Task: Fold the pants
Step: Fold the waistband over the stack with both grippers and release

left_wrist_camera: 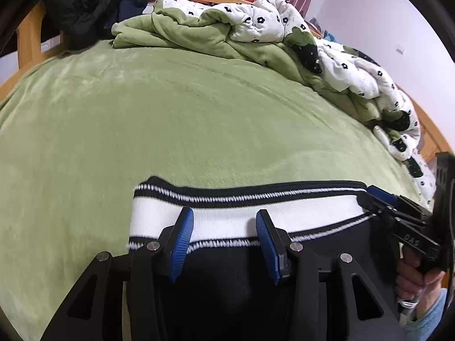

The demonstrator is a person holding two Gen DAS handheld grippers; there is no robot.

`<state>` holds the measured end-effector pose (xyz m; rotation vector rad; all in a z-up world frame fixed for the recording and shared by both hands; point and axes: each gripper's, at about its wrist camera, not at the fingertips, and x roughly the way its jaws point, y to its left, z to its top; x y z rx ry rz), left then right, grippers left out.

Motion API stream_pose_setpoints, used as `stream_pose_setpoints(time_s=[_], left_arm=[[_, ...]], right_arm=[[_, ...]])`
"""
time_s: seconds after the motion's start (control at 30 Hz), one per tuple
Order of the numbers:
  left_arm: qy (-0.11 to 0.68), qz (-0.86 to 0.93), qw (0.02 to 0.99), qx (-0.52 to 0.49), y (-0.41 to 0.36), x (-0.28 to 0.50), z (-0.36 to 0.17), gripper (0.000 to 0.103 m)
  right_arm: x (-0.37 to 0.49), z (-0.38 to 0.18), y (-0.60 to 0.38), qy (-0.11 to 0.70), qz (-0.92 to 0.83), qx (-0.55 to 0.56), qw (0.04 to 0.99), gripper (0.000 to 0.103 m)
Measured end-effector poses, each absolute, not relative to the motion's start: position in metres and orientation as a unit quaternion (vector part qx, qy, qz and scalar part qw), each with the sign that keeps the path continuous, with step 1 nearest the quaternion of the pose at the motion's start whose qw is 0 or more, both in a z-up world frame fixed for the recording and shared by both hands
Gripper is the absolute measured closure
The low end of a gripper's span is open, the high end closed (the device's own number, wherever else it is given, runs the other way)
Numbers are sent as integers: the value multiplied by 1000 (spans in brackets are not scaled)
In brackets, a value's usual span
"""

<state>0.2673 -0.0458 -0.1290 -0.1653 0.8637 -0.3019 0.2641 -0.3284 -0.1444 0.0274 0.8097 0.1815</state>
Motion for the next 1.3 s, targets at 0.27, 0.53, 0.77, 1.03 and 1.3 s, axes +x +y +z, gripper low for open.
stream_pose_setpoints(time_s=[0.27, 0.53, 0.77, 1.03, 1.3], left_arm=[[408, -155, 899, -30, -51, 201, -117, 53], [422, -185, 887, 30, -58, 112, -136, 51], [375, -192, 907, 16, -27, 31, -135, 49], [369, -136, 909, 139, -42, 5, -156, 49], [387, -53, 920, 34, -6, 15, -166, 90]], right_arm=[[192, -136, -342, 389, 98, 42, 915, 52], [113, -144, -339, 402, 85, 10, 912, 52], [55, -161, -354, 423, 80, 56, 901, 52], [44, -161, -362, 419, 84, 78, 901, 52], [48, -161, -354, 416, 75, 60, 904, 52]])
